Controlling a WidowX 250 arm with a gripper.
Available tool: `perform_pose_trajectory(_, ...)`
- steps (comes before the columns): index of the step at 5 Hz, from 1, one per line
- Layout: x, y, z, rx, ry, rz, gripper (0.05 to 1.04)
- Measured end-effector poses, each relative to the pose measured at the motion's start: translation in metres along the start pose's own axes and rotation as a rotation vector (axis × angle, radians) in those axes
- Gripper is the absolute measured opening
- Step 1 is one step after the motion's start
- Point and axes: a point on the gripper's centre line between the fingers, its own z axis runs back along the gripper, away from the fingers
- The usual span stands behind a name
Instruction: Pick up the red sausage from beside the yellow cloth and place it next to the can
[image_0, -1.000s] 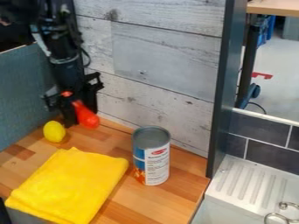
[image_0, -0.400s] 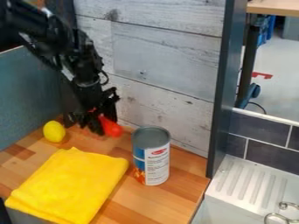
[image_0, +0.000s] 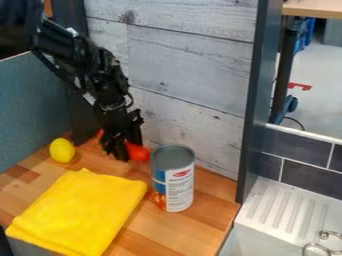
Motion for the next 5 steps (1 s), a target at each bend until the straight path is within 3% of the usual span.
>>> perform_pose_trajectory(1, 0.0047, -0.0024, -0.0181, 0.025, -0.002, 0.032, 0.562)
perform_pose_trajectory(3, 0.0083, -0.0063, -0.0233, 0.041, -0.001, 0.055, 0.605)
perform_pose_trajectory(4, 0.0069, -0.0043, -0.0229, 0.056, 0.014, 0.03, 0.877)
perform_pose_trajectory(5, 0.0086, -0.0015, -0.0217, 0.078, 0.004, 0.029, 1.001)
